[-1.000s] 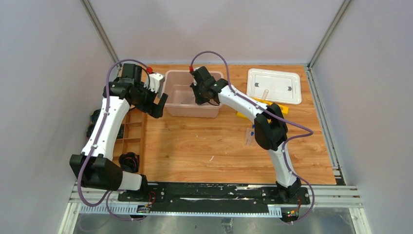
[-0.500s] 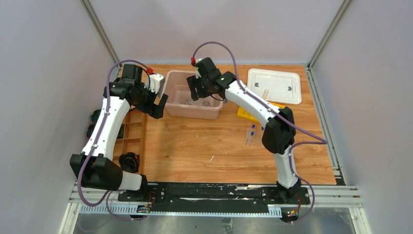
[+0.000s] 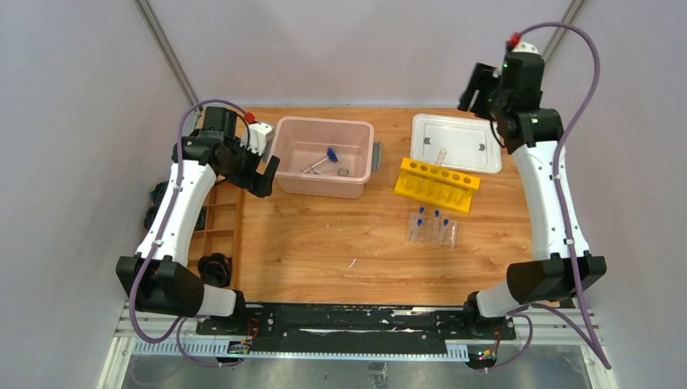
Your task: Organize the chemistry lab equipment
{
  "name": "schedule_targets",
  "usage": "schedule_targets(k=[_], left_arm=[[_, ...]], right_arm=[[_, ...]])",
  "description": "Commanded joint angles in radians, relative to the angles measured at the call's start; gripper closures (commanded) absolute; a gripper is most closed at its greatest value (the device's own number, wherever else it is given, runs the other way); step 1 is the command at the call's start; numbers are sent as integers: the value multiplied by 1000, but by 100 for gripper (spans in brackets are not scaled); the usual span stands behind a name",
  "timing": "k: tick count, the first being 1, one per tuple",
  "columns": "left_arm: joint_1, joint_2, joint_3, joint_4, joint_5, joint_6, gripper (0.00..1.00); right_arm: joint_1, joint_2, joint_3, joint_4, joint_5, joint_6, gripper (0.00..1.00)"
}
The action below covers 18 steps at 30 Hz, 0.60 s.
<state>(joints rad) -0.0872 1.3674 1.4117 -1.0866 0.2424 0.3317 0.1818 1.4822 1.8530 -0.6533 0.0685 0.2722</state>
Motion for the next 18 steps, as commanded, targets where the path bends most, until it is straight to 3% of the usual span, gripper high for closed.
schedule_targets(k=[1,8,18], left_arm=[[5,-7,-1,7,24,0,0],[6,-8,-13,7,42,17,0],[6,23,-22,7,67,46,0]], right_arm=[[-207,6,-158,-55,17,85,31],[-379,92,-313,-9,44,162,35],[-395,334,-336,17,-21,333,44]])
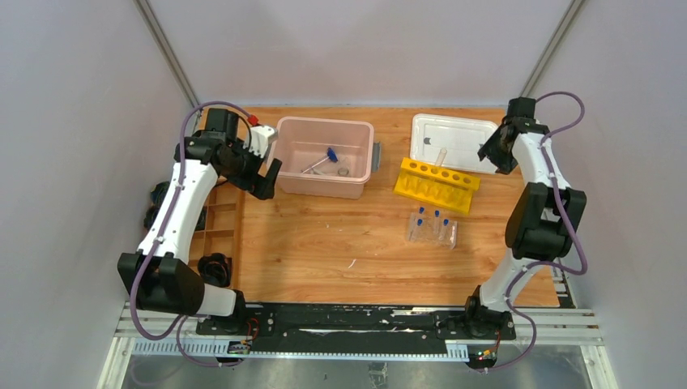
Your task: Organize the chemistry lab equipment
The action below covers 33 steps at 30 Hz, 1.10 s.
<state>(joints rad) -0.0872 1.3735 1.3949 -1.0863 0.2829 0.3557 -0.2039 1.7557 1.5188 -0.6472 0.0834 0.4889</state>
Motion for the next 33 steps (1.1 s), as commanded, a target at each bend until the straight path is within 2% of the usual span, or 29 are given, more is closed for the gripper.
schedule_targets(k=[1,8,21,33], left_arm=[[6,19,-4,6,27,24,0],[5,39,0,6,34,36,0],[6,69,3,5,34,44,0],[6,91,-8,6,49,67,0]], right_arm=[[-9,82,-2,15,-39,135,45],[7,188,13,41,-27,234,54],[24,341,135,17,-8,329,53],[37,362,151,18,-35,368,51]])
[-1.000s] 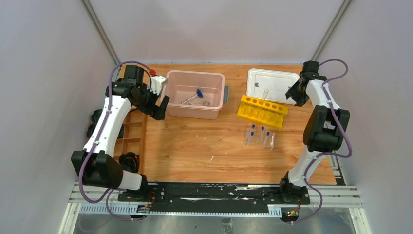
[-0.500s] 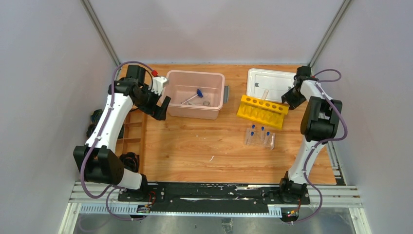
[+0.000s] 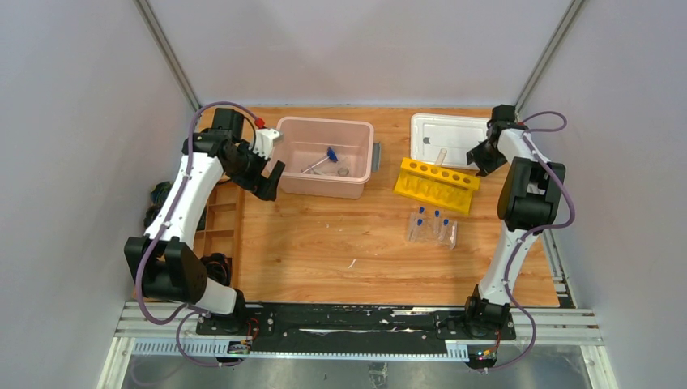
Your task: Organize the chemistry lab equipment
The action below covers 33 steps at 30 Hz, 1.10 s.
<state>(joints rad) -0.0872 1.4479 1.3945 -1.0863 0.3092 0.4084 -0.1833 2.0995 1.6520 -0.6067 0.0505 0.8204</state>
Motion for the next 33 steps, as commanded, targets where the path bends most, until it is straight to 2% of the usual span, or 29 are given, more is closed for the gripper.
schedule_targets(k=[1,16,25,33], left_arm=[[6,17,-9,6,23,17,0],[6,17,-6,6,15,37,0],[6,13,-12,6,10,44,2],[7,-5,-18,6,26,50,5]], right_arm=[[19,21,20,-22,-2,39,51],[55,103,90,-101,59,98,48],[60,87,54,-37,16,152,77],[61,69,42,0,-18,189,94]])
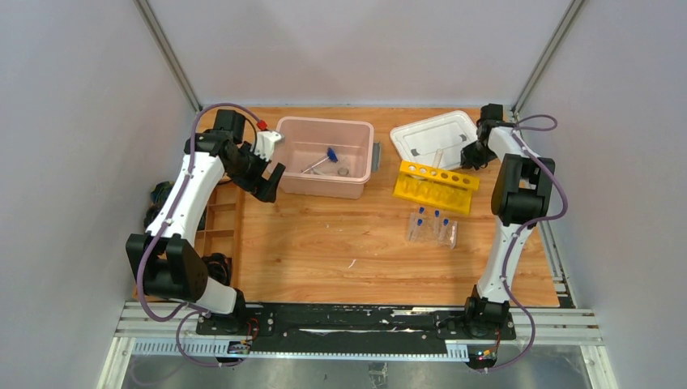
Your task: Organize the chemistry lab equipment
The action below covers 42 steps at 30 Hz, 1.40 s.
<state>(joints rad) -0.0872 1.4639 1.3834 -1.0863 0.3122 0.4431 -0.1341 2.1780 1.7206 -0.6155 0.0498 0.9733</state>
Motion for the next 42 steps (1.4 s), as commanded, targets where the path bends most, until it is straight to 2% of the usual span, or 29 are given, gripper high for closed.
schedule_targets(k=[1,3,13,16,24,30,35,38,42], left_arm=[[7,-21,-7,6,25,17,6],[7,-21,-6,6,24,16,6],[7,-53,3,4,15,24,8],[7,-64,14,6,14,21,1],[6,-74,81,5,19,-1,0],[0,-77,210,-3,103,-9,0],[-48,-37,348,-20,142,-54,0],[-65,-12,412,-16,222,-31,0],[-86,75,571,-18,285,-114,0]], right_arm=[[11,-27,-46,34,-26,50,97],[11,-62,-88,98,-34,74,100],[11,-157,-167,263,-133,221,100],[13,-191,-203,313,-137,268,100],[13,-307,-253,400,-119,335,100],[14,-406,-310,473,-114,372,100],[15,-487,-331,487,-132,363,100],[15,-568,-388,510,-130,351,100],[15,-677,-451,549,-135,359,100]])
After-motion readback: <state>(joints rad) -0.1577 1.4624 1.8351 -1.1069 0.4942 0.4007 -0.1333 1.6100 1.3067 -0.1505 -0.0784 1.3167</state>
